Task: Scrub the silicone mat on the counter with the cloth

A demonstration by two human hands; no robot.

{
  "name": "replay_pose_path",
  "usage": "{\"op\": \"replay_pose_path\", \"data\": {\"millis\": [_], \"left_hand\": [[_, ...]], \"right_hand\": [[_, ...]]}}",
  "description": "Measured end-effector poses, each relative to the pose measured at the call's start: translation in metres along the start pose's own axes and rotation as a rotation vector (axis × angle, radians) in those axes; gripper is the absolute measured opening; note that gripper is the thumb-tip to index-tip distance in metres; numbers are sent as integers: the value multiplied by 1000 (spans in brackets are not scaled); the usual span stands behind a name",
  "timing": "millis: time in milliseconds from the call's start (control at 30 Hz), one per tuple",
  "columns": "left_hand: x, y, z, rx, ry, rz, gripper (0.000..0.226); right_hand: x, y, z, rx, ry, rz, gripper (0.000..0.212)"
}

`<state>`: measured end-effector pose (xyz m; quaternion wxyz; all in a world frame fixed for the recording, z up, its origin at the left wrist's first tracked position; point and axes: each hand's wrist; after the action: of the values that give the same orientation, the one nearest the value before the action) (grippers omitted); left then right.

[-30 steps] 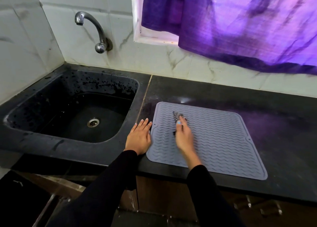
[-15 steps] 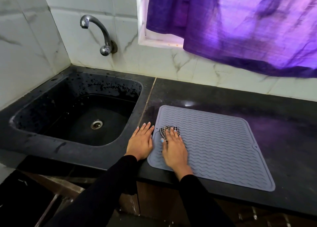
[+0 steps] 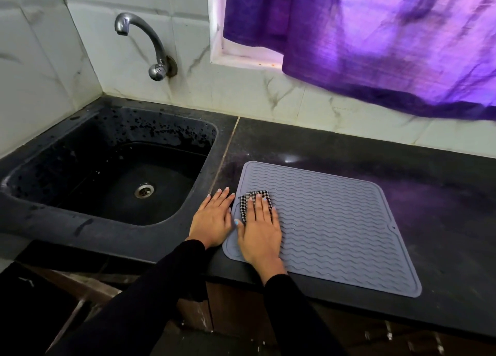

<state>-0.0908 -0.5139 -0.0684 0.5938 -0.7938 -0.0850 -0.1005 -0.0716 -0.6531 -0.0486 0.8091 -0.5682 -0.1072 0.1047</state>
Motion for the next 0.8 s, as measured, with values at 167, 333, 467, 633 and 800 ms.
{"op": "replay_pose_path", "data": {"millis": [167,333,467,633,800], "left_hand": [[1,0,0,9,2,23,75],[0,-1,0,15,-2,16,75],[0,-2,-1,-9,-7,12,76],[0,-3,0,-17,-11,13,76],[0,-2,0,-14,-11,21,75]], "right_hand": [[8,1,-5,-75,-33,29,80],[13,-17,-11,242,31,117,45],[25,-41,-14,1180,477,169,36],[25,-62,-41,985,517,-159,39],[20,-34,-51,114,228,32,54]]}}
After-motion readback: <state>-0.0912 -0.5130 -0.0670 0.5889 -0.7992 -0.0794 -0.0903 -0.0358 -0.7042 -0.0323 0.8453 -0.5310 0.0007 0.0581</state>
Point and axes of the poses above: each hand's wrist, its own x-axis towards the middle knuckle, its own y-axis out of the palm, z = x × y, and after that the axes turned 12 degrees about y, right-handed
